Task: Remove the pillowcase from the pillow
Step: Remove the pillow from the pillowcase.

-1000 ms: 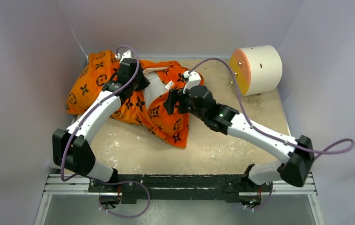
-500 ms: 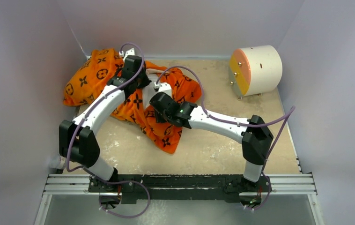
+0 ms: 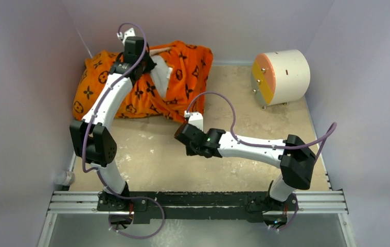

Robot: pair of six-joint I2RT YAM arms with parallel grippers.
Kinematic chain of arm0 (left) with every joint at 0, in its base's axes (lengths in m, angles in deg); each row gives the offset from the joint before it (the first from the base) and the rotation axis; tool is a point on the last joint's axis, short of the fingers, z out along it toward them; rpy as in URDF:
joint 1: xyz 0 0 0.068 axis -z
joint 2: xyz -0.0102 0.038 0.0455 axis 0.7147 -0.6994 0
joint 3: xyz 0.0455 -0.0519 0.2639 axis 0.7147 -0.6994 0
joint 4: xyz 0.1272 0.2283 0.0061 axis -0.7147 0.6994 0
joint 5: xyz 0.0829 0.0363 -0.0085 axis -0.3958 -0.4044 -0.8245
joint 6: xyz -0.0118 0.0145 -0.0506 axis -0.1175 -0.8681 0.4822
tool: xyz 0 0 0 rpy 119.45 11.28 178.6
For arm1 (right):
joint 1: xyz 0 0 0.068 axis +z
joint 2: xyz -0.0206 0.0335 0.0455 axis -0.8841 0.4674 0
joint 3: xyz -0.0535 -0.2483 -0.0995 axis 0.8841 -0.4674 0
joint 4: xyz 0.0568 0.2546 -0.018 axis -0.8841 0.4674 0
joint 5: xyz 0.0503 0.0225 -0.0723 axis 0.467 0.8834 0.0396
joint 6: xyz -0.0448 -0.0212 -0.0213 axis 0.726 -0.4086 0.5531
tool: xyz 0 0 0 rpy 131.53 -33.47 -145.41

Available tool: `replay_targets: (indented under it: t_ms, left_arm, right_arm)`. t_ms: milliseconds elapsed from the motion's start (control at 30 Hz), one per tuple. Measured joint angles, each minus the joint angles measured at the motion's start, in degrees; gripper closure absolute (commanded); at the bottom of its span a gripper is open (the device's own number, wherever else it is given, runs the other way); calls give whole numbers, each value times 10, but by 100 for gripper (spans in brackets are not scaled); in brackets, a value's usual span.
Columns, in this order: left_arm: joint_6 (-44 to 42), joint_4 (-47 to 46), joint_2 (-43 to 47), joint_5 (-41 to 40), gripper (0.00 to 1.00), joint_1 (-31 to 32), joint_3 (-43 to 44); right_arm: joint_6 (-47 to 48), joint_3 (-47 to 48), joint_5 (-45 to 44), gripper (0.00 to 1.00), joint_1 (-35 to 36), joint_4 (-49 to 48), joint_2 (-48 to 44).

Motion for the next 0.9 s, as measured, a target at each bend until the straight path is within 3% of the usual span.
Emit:
replay_targets:
  t_ms: [67,167,233,267,333,500,700,833,900]
  left_arm:
    - [0,-2,-6,0,100,-12,23]
    - [0,-3,-7,-2,100,-24,43]
    - [0,-5,-6,-1,100,-27,46]
    - [0,-5,-6,0,100,-27,45]
    - [1,-11,-3,7,100,-26,29]
    - [15,-31,23,27,100,-17,-52]
    - [22,-30,29,34,100,-9,-84]
    - [22,-31,36,33,100,-9,-84]
    - [22,-30,39,30,100,-9,-84]
  right_arm:
    - [-17,-22,5,98,9,2,1]
    - [-31,-28,7,66,14,19,11]
    - [-33,-18,-6,33,14,29,12]
    - [-34,-8,-16,23,13,31,11]
    - [-24,15,-38,14,13,23,0]
    - [30,137,-94,11,-11,-4,-25]
    - [72,368,-112,12,-48,-16,96]
    - [80,403,-99,14,-63,1,170]
    - [79,403,-91,21,-69,21,204]
